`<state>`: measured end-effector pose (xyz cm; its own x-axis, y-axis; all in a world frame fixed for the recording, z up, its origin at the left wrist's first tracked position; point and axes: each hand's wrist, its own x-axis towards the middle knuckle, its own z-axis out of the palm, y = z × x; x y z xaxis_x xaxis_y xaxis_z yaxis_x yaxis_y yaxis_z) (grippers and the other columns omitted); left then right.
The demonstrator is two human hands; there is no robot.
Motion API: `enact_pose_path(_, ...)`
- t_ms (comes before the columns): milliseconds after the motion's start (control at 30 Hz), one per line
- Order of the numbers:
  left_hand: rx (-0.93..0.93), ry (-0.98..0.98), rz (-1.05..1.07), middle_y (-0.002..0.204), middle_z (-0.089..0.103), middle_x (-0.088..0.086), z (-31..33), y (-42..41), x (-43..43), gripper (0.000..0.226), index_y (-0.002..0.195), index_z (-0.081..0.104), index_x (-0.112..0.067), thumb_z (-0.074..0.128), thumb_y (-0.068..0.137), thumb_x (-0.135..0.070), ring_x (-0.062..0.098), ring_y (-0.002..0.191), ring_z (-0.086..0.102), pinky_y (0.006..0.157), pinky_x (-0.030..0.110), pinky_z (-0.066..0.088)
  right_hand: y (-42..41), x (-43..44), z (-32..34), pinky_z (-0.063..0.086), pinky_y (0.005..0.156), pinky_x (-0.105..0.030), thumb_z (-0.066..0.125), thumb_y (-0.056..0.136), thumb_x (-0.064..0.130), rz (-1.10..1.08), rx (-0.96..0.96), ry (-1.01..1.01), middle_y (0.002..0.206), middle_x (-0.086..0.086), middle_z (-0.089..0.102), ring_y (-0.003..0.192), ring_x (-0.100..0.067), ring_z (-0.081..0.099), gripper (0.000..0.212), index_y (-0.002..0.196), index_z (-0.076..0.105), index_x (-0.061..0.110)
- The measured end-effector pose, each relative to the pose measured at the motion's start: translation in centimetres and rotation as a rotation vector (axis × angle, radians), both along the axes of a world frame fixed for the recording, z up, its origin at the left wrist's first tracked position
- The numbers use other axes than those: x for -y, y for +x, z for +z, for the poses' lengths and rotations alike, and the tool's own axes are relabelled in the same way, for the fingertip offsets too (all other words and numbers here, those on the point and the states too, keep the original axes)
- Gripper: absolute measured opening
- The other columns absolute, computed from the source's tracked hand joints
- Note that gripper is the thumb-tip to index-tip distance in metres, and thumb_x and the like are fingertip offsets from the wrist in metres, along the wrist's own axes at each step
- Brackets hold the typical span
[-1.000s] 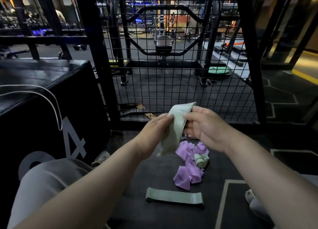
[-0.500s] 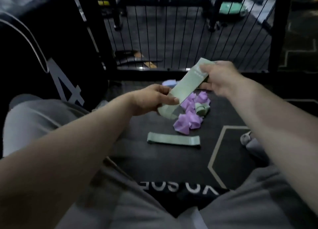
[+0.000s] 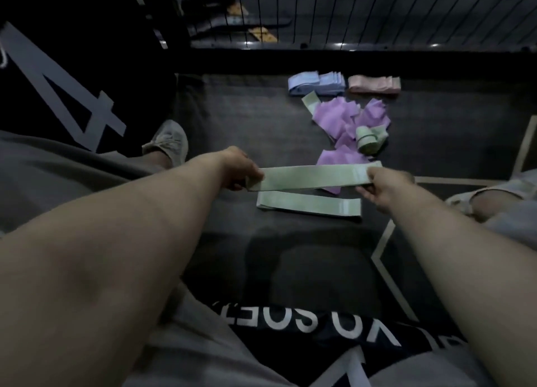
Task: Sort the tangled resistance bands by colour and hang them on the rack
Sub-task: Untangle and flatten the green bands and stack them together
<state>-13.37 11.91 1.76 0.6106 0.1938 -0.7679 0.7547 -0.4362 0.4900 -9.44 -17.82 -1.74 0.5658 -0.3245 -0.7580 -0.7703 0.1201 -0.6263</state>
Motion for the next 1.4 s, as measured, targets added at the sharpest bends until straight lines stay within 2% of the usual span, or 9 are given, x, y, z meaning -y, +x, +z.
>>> enact_pose_path(167,0.043,0.125,0.149,0.110,0.071,0.018,-6.7,1.4,0.7,0.031,0.115,0.069,-0.001,0.065,0.084,-0.001,0.025,0.084,0.065,0.084,0.040,0.061,0.4,0.5,-5.4,0.056,0.052,-0.028,0.065,0.085,0.008,0.078,-0.036,-0.162,0.099,-0.010,0.067,0.075,-0.021,0.065,0.030,0.114,0.066,0.010)
enact_pose_path(300,0.083,0.144,0.284,0.112,0.069,0.014,-10.2,1.3,2.0,0.021,0.100,0.068,-0.010,0.062,0.086,0.005,0.025,0.098,0.064,0.094,0.041,0.057,0.3,1.5,-8.2,0.060,0.078,-0.044,0.071,0.086,0.017,0.293,-0.058,-0.407,0.093,-0.011,0.068,0.082,-0.029,0.068,0.011,0.091,0.061,0.019)
enact_pose_path(433,0.098,0.202,0.238,0.109,0.069,0.008,-13.1,1.3,2.8,0.024,0.101,0.069,-0.012,0.061,0.085,0.003,0.023,0.103,0.064,0.093,0.031,0.054,0.3,2.8,-11.3,0.059,0.085,-0.052,0.074,0.084,0.024,0.458,-0.064,-0.542,0.095,-0.012,0.071,0.089,-0.034,0.070,0.015,0.078,0.060,0.020)
enact_pose_path(567,0.084,0.263,0.134,0.110,0.069,0.004,-15.1,1.5,3.3,0.022,0.094,0.067,-0.021,0.059,0.087,-0.002,0.020,0.103,0.064,0.085,0.022,0.046,-0.1,3.0,-12.4,0.056,0.086,-0.045,0.071,0.086,0.021,0.643,-0.038,-0.642,0.093,-0.014,0.071,0.088,-0.035,0.068,0.012,0.089,0.066,0.011)
enact_pose_path(700,0.059,0.338,0.034,0.117,0.065,0.008,-16.5,1.2,3.6,0.020,0.100,0.068,-0.020,0.056,0.090,-0.008,0.027,0.105,0.063,0.089,0.028,0.048,-0.9,3.6,-13.7,0.059,0.083,-0.045,0.072,0.084,0.021,0.682,-0.102,-0.631,0.084,-0.011,0.072,0.081,-0.032,0.071,0.015,0.087,0.059,0.018)
enact_pose_path(933,0.050,0.497,-0.203,0.131,0.042,0.011,-16.9,0.5,3.8,0.033,0.126,0.059,-0.018,0.055,0.094,-0.019,0.032,0.124,0.045,0.105,0.041,0.042,-1.5,3.3,-12.6,0.045,0.101,-0.042,0.071,0.089,0.027,0.890,-0.081,-0.767,0.131,-0.021,0.051,0.118,-0.041,0.054,0.053,0.136,0.050,0.014)
enact_pose_path(1133,0.297,0.641,-0.835,0.144,0.037,0.001,-17.6,-0.9,4.1,0.069,0.141,0.041,-0.028,0.067,0.081,-0.047,0.024,0.134,0.036,0.111,0.041,0.029,-2.1,3.8,-12.8,0.034,0.107,-0.045,0.085,0.072,0.040,1.399,0.140,-1.058,0.144,-0.011,0.037,0.129,-0.034,0.038,0.085,0.144,0.046,0.019)
enact_pose_path(1233,0.232,0.641,-0.908,0.146,0.038,0.001,-18.5,-0.7,4.4,0.064,0.149,0.032,-0.028,0.061,0.092,-0.033,0.026,0.135,0.036,0.111,0.044,0.030,-1.4,3.5,-13.5,0.035,0.107,-0.044,0.081,0.079,0.030,1.471,0.086,-1.010,0.145,-0.008,0.040,0.131,-0.031,0.039,0.083,0.150,0.040,0.017)
enact_pose_path(1400,0.280,0.644,-0.899,0.135,0.046,0.004,-18.6,-0.1,4.2,0.049,0.140,0.042,-0.022,0.055,0.093,-0.012,0.026,0.128,0.044,0.102,0.038,0.039,-0.7,3.5,-14.0,0.042,0.095,-0.043,0.073,0.086,0.021,1.478,0.095,-0.937,0.132,-0.008,0.046,0.121,-0.032,0.044,0.056,0.138,0.052,0.016)
